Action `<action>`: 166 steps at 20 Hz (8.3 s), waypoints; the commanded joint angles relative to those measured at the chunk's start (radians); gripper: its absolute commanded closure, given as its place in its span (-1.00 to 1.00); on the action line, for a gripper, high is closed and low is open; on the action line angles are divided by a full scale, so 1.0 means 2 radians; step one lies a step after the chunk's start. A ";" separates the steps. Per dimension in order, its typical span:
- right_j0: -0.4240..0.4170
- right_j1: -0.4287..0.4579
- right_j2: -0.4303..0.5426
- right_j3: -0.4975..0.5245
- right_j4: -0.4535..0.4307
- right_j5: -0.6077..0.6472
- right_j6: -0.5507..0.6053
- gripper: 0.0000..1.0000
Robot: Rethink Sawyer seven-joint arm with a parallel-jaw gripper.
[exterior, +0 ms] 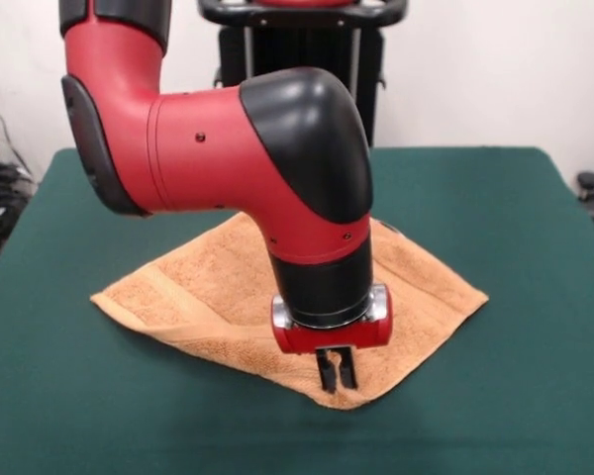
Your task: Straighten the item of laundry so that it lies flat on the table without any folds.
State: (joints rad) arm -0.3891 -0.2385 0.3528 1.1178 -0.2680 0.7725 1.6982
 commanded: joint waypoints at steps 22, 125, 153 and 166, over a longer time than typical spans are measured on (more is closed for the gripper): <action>-0.049 -0.049 0.145 0.136 -0.183 -0.268 -0.036 1.00; -0.030 0.030 0.080 0.134 -0.199 -0.215 -0.021 1.00; -0.042 -0.039 0.121 0.049 -0.113 0.034 -0.120 1.00; -0.083 0.038 0.220 -0.028 -0.133 -0.051 -0.204 1.00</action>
State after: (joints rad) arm -0.5355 -0.3126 0.6119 1.1233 -0.5303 0.7530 1.6779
